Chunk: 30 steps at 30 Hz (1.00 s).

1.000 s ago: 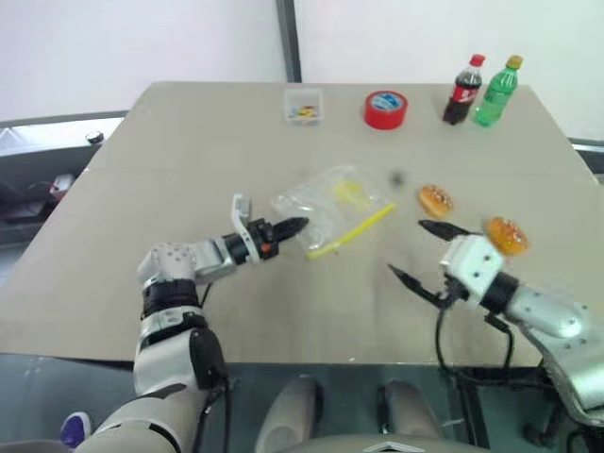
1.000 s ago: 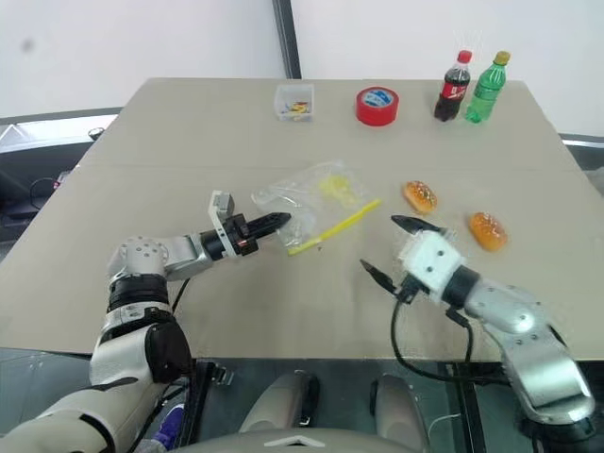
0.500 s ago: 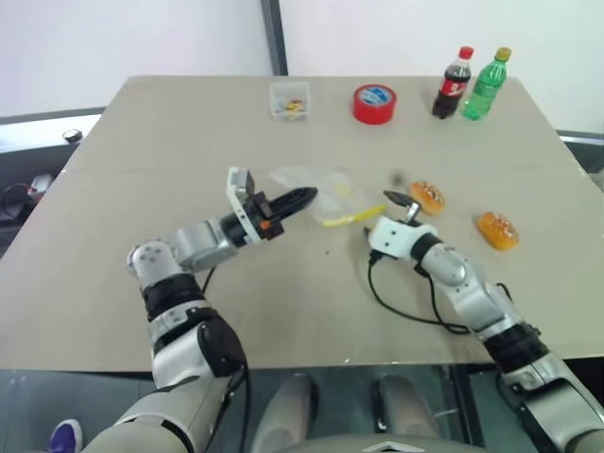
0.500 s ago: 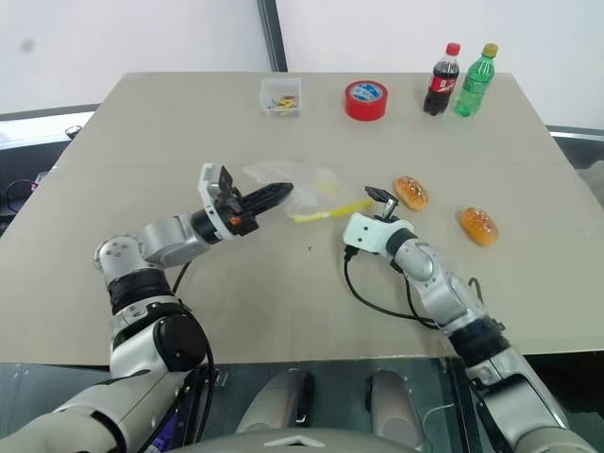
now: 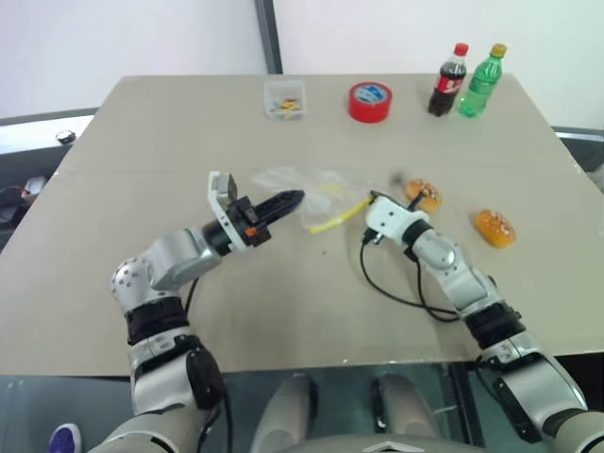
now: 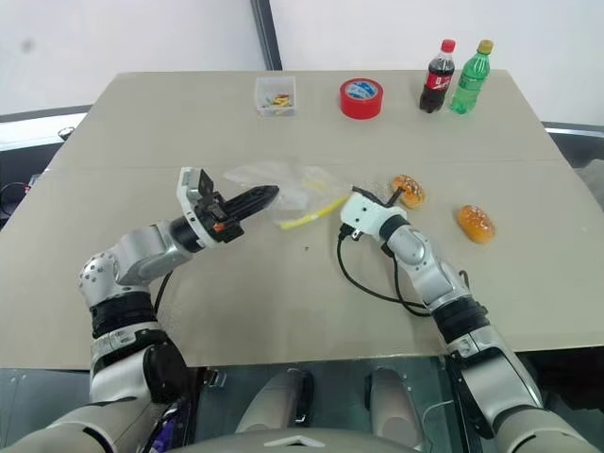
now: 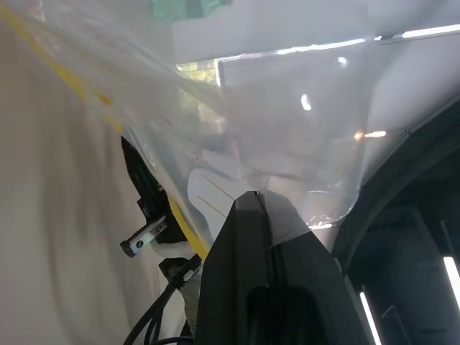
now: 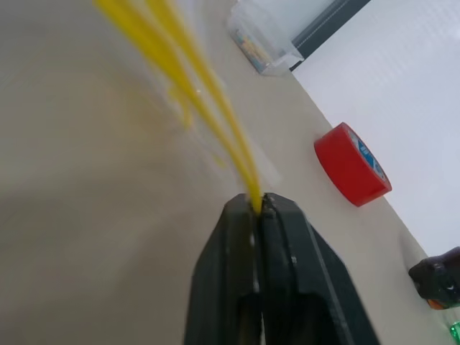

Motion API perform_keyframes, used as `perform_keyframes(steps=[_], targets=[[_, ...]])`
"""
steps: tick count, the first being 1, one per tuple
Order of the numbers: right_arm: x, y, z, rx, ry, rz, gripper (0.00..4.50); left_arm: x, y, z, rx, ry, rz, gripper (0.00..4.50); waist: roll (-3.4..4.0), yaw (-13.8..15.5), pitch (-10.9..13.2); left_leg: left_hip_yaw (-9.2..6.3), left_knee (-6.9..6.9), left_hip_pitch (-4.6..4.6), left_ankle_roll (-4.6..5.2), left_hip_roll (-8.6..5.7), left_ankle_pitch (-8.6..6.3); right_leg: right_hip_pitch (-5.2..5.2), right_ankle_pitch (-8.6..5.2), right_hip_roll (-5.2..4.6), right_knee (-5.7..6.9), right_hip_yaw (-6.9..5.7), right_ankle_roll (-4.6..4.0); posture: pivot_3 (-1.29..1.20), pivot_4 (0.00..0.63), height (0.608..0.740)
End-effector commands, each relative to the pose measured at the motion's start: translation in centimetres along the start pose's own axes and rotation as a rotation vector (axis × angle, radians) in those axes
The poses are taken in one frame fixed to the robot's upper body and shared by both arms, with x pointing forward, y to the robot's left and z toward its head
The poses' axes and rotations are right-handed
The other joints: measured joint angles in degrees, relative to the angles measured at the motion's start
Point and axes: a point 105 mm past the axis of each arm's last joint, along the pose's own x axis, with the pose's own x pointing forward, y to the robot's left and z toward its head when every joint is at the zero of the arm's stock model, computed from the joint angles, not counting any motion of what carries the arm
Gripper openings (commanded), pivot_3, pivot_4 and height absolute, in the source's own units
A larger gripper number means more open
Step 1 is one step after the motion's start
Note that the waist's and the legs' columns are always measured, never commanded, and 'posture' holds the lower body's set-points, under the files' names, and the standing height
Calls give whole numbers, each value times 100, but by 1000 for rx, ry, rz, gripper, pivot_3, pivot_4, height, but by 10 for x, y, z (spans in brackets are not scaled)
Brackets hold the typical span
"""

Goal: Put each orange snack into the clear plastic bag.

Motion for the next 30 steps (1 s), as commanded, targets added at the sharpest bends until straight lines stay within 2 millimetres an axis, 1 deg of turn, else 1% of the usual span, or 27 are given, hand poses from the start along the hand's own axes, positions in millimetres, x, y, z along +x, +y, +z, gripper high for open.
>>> perform_keyframes(steps=[1,3,6,7,8,9,11,12,13,14,15,16,18,19,20,22,26,30], targets=[[3,-27,19,-17,-82,-63,38,0,-12,2,23,-34,-29,0,0,4,0,0,0,0,0,0,0,0,0,0,0,0,0,0,150,740],[5,-33,22,-26,-92,-71,38,-1,-11,2,47,-46,6,0,0,4,0,1,0,0,0,-1,0,0,0,1,0,0,0,0,150,740],[6,-44,21,-25,-83,-88,38,-5,-5,1,135,-47,83,0,0,-6,0,3,-1,0,0,-2,0,-1,0,3,0,1,0,0,150,740],[6,-50,19,-35,-72,-97,2,-6,-4,-1,169,-37,97,252,0,-4,0,3,-2,0,0,-2,0,-1,0,4,0,1,0,0,150,740],[6,-60,16,-56,-47,-106,0,-7,-7,-8,328,8,149,526,0,-12,3,3,-2,0,0,-2,0,-1,0,4,-1,1,-1,0,150,740],[6,-67,14,-71,-30,-113,0,-7,-8,-14,445,47,179,842,2,-13,5,8,-2,-2,0,-8,0,-3,0,6,-2,3,-1,0,150,740],[7,-78,12,-91,4,-112,0,-6,-6,-18,800,99,292,1677,4,-3,7,11,-7,-2,1,-12,0,-3,0,7,-6,7,-1,0,150,740],[8,-81,12,-97,19,-110,0,-4,-7,-16,1052,114,324,2019,5,-7,7,11,-9,-3,1,-12,0,-5,0,9,-9,6,-2,0,150,740],[10,-83,12,-95,38,-106,0,-2,-12,-20,1269,150,308,2019,15,-6,9,13,-15,0,0,-15,1,-3,0,11,-13,8,-2,0,150,740],[11,-86,12,-105,59,-106,0,2,-21,-24,1442,143,267,2019,20,-3,10,23,-29,5,-1,-16,1,-3,1,13,-17,15,-4,0,150,740],[12,-87,12,-111,73,-106,0,4,-27,-27,1547,132,228,2019,20,4,10,34,-35,9,-2,-15,2,-8,0,14,-19,23,-5,0,150,740],[13,-89,13,-118,83,-105,0,6,-32,-30,1578,123,188,2019,20,12,9,38,-45,10,-3,-13,2,-10,1,14,-22,28,-6,0,150,740],[17,-90,14,-125,113,-101,0,4,-36,-36,1787,149,208,2019,19,9,11,40,-47,3,-3,-2,2,-19,1,14,-25,32,-6,0,150,740],[18,-91,14,-119,129,-102,0,3,-37,-42,1870,175,186,2019,20,2,11,43,-51,-3,-2,0,2,-28,1,14,-27,38,-6,0,150,740],[20,-91,14,-114,140,-103,0,3,-36,-46,1924,192,168,2019,20,-7,11,53,-57,-4,-2,0,2,-38,1,14,-23,51,-6,0,150,740],[23,-90,16,-94,153,-102,0,2,-33,-44,2011,177,227,2019,20,-11,11,68,-64,-8,-1,1,2,-54,1,15,-19,67,-5,0,150,740],[31,-84,28,-69,152,-89,0,12,-24,-45,2049,192,289,2019,19,-12,11,70,-62,-11,4,2,0,-58,1,20,-12,69,-4,0,150,740],[35,-79,37,-49,139,-79,0,19,-16,-40,2082,197,341,2019,19,-8,12,67,-55,-12,8,2,-2,-58,2,27,-5,67,-3,0,150,740]])
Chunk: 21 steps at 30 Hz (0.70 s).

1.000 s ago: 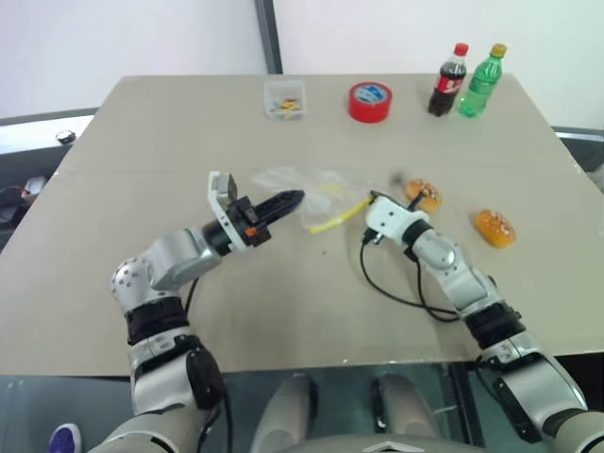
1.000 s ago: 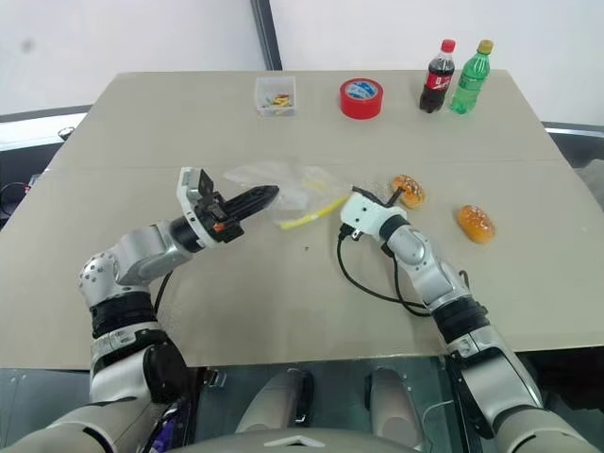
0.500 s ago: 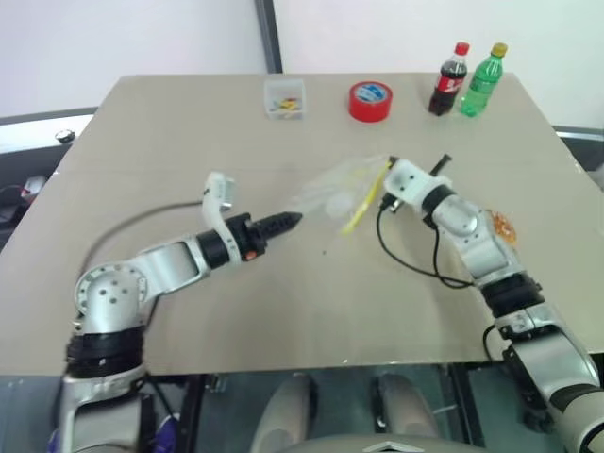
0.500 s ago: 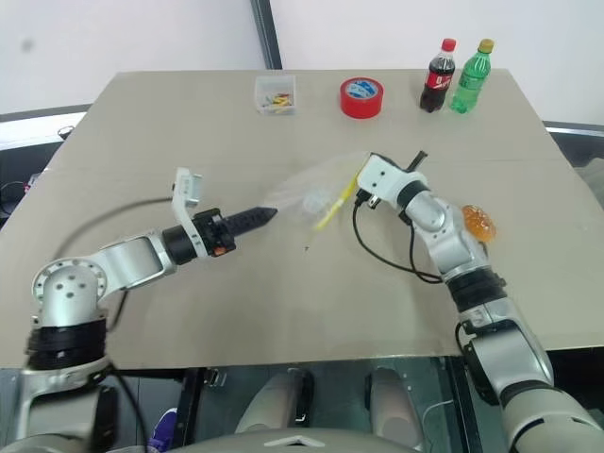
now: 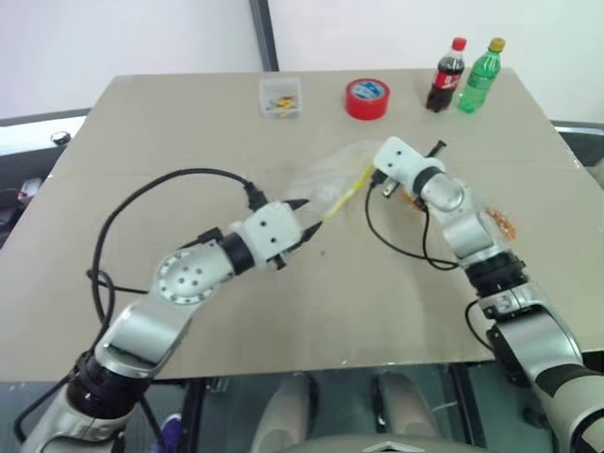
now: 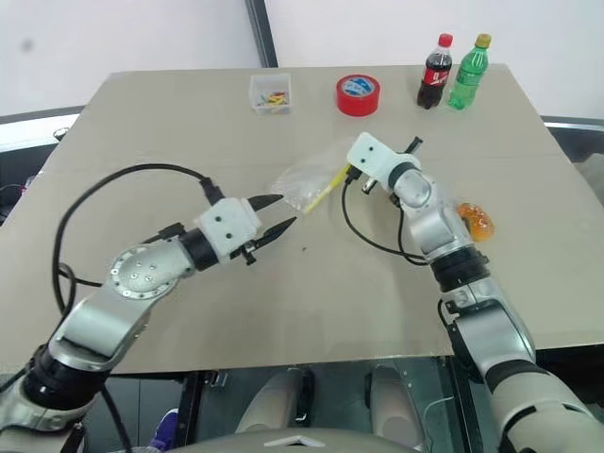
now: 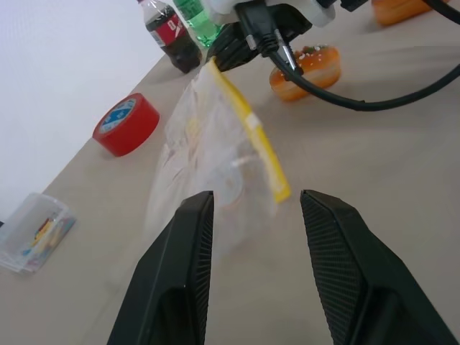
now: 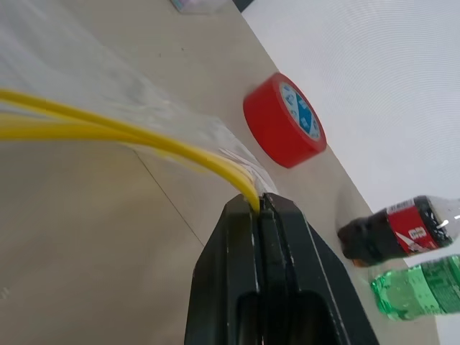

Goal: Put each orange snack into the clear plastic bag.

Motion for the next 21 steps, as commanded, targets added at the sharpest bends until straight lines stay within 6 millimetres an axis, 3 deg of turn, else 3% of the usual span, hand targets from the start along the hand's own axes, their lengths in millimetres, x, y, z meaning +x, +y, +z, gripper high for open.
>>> perform_keyframes(steps=[1,5,16,19,21], targets=[[-1,-10,24,4,-65,-28,0,6,6,2,55,6,47,2019,0,2,0,0,0,0,0,0,0,0,0,0,0,0,0,0,150,740],[-3,-4,30,25,-77,-13,0,12,6,-7,60,56,72,2019,0,-20,0,0,6,-1,-1,0,1,-2,0,2,5,1,0,0,150,740],[-7,-2,38,65,-84,-3,0,25,6,-9,108,50,101,2019,-1,-13,0,-1,22,-1,-2,1,1,-5,0,4,28,2,0,0,150,740],[-8,-1,39,69,-84,2,0,26,4,-10,120,49,90,1243,-1,-12,0,-1,23,-1,-2,1,1,-6,0,4,32,2,0,0,150,740],[-9,-1,40,75,-85,4,0,25,4,-13,122,54,89,330,-1,-10,0,-1,26,-1,-2,1,1,-6,0,4,34,2,0,0,150,740]])
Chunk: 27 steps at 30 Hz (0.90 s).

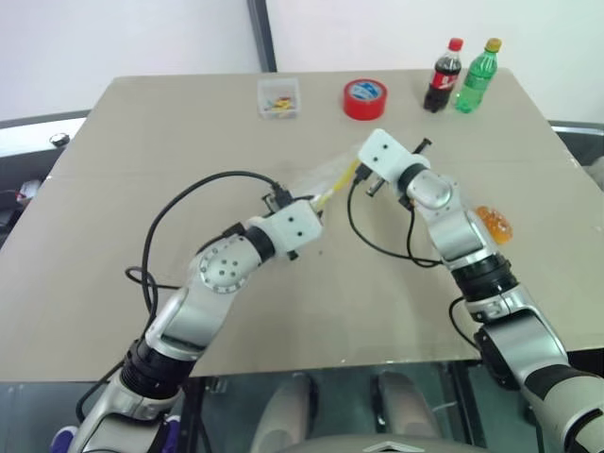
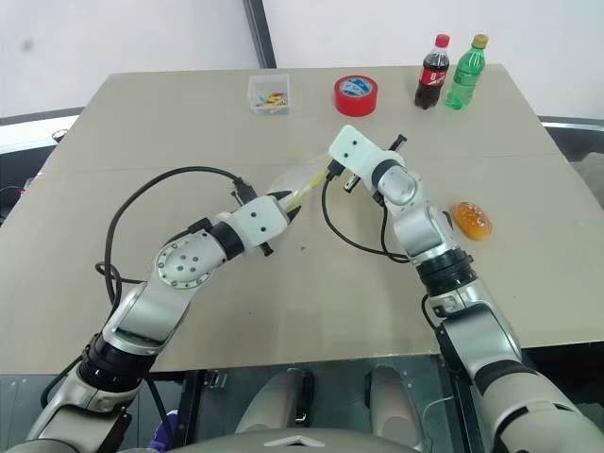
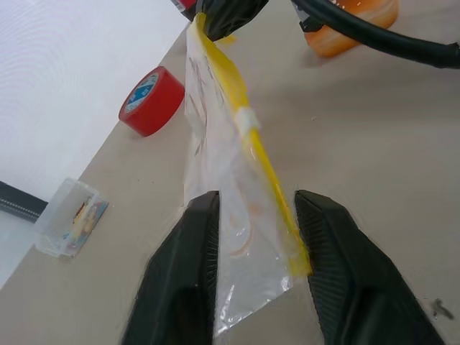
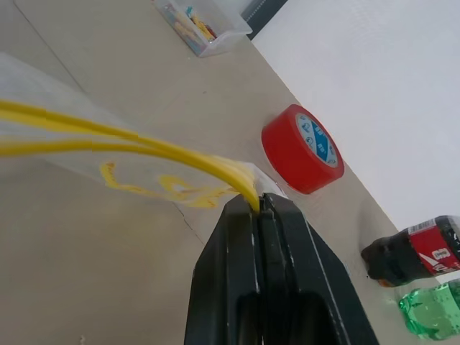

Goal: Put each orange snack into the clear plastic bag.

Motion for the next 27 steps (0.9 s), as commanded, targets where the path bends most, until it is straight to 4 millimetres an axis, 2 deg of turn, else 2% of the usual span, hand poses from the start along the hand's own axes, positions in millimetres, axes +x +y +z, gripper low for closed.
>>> perform_keyframes(steps=[1,6,8,11,13,14,19,20,23,24,27], targets=[[-6,-7,18,8,-60,-22,0,0,4,3,33,-23,16,48,0,1,0,0,1,0,0,0,0,0,0,0,1,0,0,0,150,740],[-16,-4,11,6,-36,8,0,-3,21,-7,16,-62,52,48,0,4,0,-1,6,0,3,0,-2,0,0,0,7,-1,0,0,150,740],[-23,2,6,12,-33,59,0,-5,21,-9,-17,-123,-5,48,0,10,0,-2,9,-1,3,2,-2,-1,0,-1,8,-1,0,0,150,740],[-37,5,-1,53,-35,80,861,-11,29,-13,-73,-215,-60,0,0,17,0,-2,12,-2,3,5,-2,0,0,-4,7,-2,0,0,150,740],[-47,5,-4,124,-38,69,1808,-12,36,-17,-89,-225,-64,0,0,17,0,-2,13,-2,6,4,-4,-1,0,-6,7,-3,0,0,150,740],[-53,8,-6,162,-34,85,2099,-13,38,-19,-84,-230,-72,0,0,17,0,-4,14,-4,20,4,-12,-1,0,-6,8,-4,0,0,150,740],[-75,16,-2,319,-56,157,2099,-16,43,-17,-79,-261,-100,0,0,5,0,-4,18,-4,22,2,-13,0,0,-6,11,-4,1,0,150,740],[-77,16,0,372,-62,164,1533,-16,43,-17,-81,-265,-104,0,0,2,0,-5,19,-3,22,3,-13,0,0,-5,14,-4,1,0,150,740],[-80,18,9,475,-81,183,661,-16,40,-15,-75,-272,-124,0,0,-1,0,-5,20,0,23,3,-13,0,0,-1,21,-3,1,0,150,740],[-80,18,12,509,-90,181,66,-17,40,-14,-75,-275,-127,0,-1,1,0,-5,21,0,23,3,-13,0,0,0,23,-3,1,0,150,740],[-77,22,26,594,-122,213,19,-18,42,-12,-73,-279,-127,0,0,-1,0,-5,28,3,23,3,-13,0,-1,0,34,-2,1,0,150,740]])
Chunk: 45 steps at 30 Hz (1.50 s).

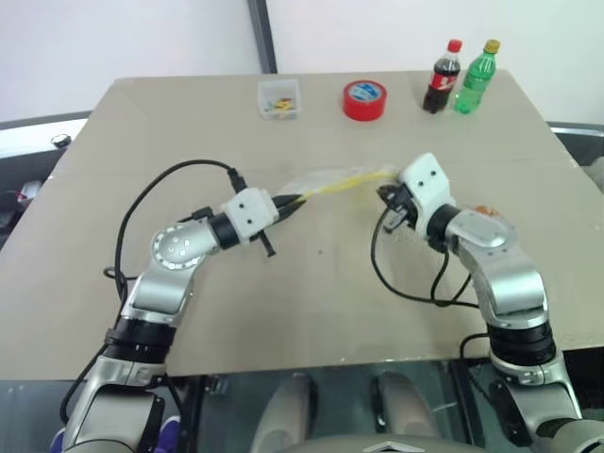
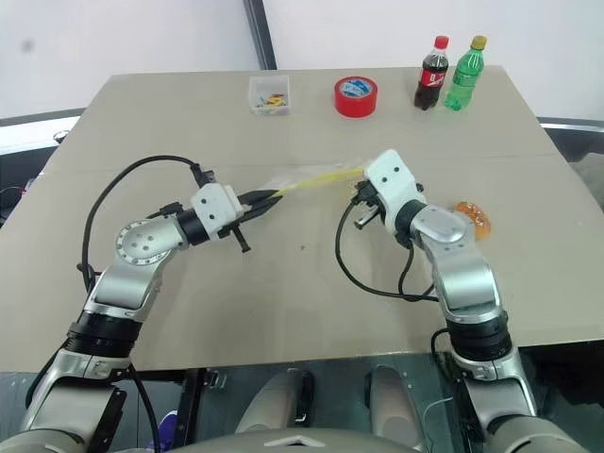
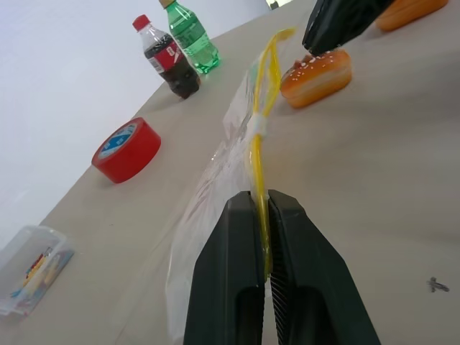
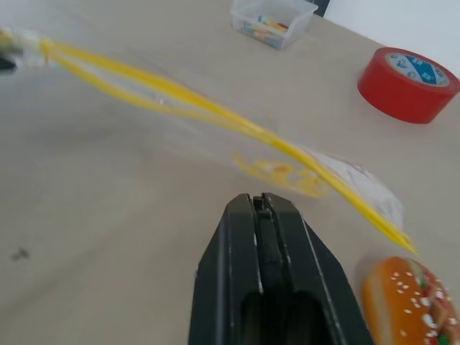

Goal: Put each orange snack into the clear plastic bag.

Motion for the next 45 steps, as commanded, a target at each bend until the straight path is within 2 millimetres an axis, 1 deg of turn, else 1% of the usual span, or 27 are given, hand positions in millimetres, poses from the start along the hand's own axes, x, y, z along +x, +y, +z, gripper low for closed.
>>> perform_keyframes(steps=[1,6,11,18,23,28,32,38,45], targets=[[-1,8,26,49,-85,30,19,-4,12,15,47,-41,28,0,0,1,0,0,2,0,0,0,0,0,0,0,2,0,0,0,150,740],[6,26,39,108,-121,98,19,-4,10,17,59,-39,23,0,0,2,0,-1,3,0,0,0,0,0,0,0,4,-1,0,0,150,740],[11,36,44,129,-129,134,19,-4,8,20,55,-41,22,0,0,1,0,-2,3,0,0,0,0,-1,0,-1,3,-1,0,0,150,740],[10,40,48,166,-138,164,19,-5,6,20,54,-32,22,0,0,1,0,-2,3,0,0,0,0,-1,0,-1,4,-1,0,0,150,740],[-3,52,57,202,-175,272,19,-6,6,19,54,-27,28,0,1,1,0,-3,2,0,0,2,0,-1,0,-1,4,-1,0,0,150,740],[-5,50,64,218,-197,273,19,-6,6,20,58,-26,27,0,1,1,0,-3,3,0,0,2,0,-1,0,-1,4,-1,0,0,150,740],[0,42,64,217,-194,219,19,-5,5,21,64,-31,24,0,0,-1,0,-4,2,0,0,2,0,-1,0,-1,5,-2,0,0,150,740],[8,32,55,201,-151,145,19,-5,3,22,64,-38,23,0,0,1,0,-3,2,0,0,1,0,-1,0,-1,4,-2,0,0,150,740],[13,29,42,194,-96,118,19,-4,2,22,54,-40,31,0,0,0,0,-3,2,0,0,1,0,-1,0,-1,4,-1,0,0,150,740]])
